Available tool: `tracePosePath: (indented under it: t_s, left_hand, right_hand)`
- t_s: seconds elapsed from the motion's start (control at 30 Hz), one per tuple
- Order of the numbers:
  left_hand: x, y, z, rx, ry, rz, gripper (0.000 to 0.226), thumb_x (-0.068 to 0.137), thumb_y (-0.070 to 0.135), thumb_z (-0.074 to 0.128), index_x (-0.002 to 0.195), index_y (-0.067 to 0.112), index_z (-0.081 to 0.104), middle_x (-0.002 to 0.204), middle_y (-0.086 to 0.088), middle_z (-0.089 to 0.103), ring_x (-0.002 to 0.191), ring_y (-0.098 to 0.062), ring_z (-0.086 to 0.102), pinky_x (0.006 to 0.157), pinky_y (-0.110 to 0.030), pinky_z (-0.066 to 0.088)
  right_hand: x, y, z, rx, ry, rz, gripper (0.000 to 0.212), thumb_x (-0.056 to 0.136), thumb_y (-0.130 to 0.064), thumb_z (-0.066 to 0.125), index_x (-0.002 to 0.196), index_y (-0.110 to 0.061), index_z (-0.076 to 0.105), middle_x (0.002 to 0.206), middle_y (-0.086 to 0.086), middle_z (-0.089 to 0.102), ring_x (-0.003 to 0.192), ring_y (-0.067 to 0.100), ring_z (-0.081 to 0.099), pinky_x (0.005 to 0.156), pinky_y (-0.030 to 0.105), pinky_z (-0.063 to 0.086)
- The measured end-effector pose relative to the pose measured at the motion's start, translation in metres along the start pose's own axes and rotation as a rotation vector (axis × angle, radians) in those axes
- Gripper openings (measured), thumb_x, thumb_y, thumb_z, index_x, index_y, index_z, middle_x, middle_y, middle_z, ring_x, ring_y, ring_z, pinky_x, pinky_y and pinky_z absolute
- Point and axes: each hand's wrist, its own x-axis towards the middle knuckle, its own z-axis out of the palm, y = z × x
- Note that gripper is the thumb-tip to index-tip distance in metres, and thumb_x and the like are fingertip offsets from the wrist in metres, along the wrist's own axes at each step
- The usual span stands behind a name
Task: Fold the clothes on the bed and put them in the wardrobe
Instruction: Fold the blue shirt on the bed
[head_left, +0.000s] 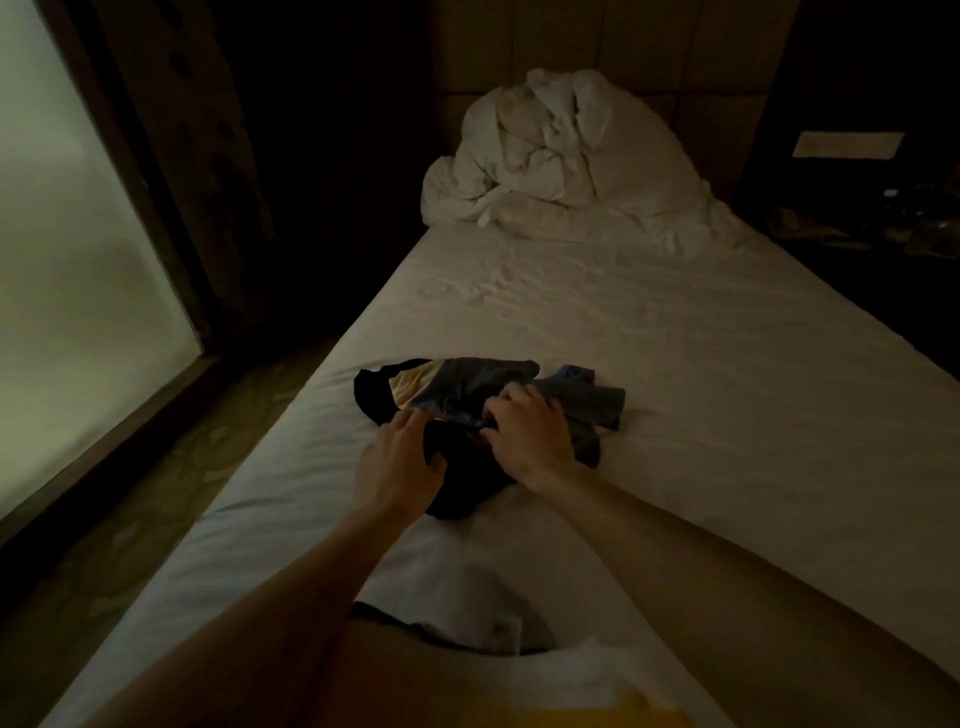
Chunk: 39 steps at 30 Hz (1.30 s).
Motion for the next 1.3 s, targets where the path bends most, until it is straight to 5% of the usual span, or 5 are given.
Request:
tracePosePath:
  t_s: [0.53,0.7,0.9,1.0,1.3]
  left_hand:
    - [-0.02,0.08,-0.06,-0.362,0.01,0.065,0.067,0.081,0.041,0.06,0.142,0.027,0.035,0.132,-0.005,0.054,0.124,-0.027,0.051,0.094,-0.042,0.049]
    - [-0.056,0.178,-0.111,-0.462,-0.228,0.15,0.108,0.072,0.049,0.079,0.153,0.035,0.008,0.149,-0.006,0.035,0.131,-0.028,0.042,0.103,-0.042,0.042]
    - [-0.131,0.268,-0.169,-0.78,-0.566,0.316,0.026,0.078,0.031,0.079,0.092,0.021,0.059,0.099,0.002,0.063,0.094,-0.013,0.061,0.092,-0.035,0.044]
    - [-0.172,0.291,-0.184,-1.053,-0.841,0.228,0.049,0.072,0.036,0.081,0.114,0.022,0.058,0.107,0.002,0.069,0.1,-0.016,0.067,0.089,-0.036,0.055]
    - [-0.227,0.303,-0.196,-0.778,-0.297,0.372,0.024,0.092,0.022,0.065,0.09,-0.002,0.062,0.086,-0.019,0.064,0.076,-0.015,0.062,0.069,-0.025,0.044]
  right_hand:
    - [-0.052,0.032,-0.148,0.737,0.371,0.155,0.016,0.104,-0.021,0.041,0.093,-0.009,0.042,0.076,0.0,0.05,0.065,0.01,0.048,0.054,0.017,0.035]
    - [-0.104,0.031,-0.255,0.752,0.463,0.081,0.015,0.102,-0.015,0.045,0.088,-0.009,0.046,0.075,-0.003,0.05,0.067,0.002,0.048,0.062,0.019,0.037]
    - [-0.196,0.029,-0.367,0.755,0.429,0.017,0.028,0.103,-0.012,0.043,0.076,-0.016,0.045,0.07,-0.002,0.045,0.058,-0.004,0.042,0.058,0.014,0.035]
    - [-0.242,0.034,-0.402,0.763,0.416,0.024,0.032,0.103,-0.013,0.043,0.072,-0.018,0.045,0.068,-0.004,0.043,0.057,-0.003,0.041,0.057,0.016,0.033]
    - [-0.349,0.075,-0.413,0.578,0.405,0.307,0.029,0.101,-0.022,0.05,0.091,0.001,0.064,0.086,0.01,0.062,0.081,0.016,0.057,0.071,0.028,0.042]
